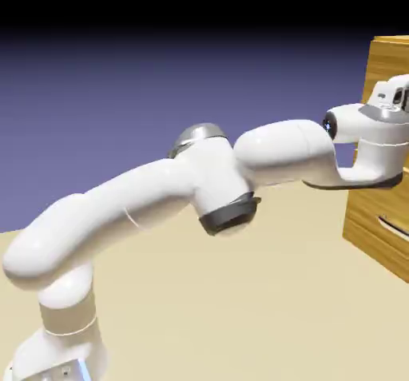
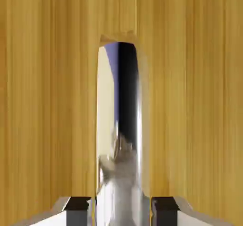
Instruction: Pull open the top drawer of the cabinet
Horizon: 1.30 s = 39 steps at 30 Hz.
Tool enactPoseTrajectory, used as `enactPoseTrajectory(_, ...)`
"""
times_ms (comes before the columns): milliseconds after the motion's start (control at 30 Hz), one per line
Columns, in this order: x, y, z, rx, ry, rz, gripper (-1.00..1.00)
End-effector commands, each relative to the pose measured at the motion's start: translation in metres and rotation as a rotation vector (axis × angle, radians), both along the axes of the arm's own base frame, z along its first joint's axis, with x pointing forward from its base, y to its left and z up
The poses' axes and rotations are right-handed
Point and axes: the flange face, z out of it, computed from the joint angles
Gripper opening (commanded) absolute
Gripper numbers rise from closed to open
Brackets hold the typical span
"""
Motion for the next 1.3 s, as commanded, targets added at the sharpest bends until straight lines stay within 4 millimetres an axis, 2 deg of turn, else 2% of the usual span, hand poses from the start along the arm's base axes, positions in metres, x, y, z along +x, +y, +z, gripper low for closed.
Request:
enactPoseTrajectory(0,-0.004,0.0,0.0,-0.001,0.001,0.0,-1.0)
enactPoseTrajectory(233,-0.036,0.0,0.0,-0.001,0.001,0.0,-1.0)
enactPoseTrajectory(467,-0.08,0.0,0.0,-0.001,0.001,0.0,-1.0)
enactPoseTrajectory(1267,-0.274,0.0,0.0,0.0,0.001,0.0,-1.0)
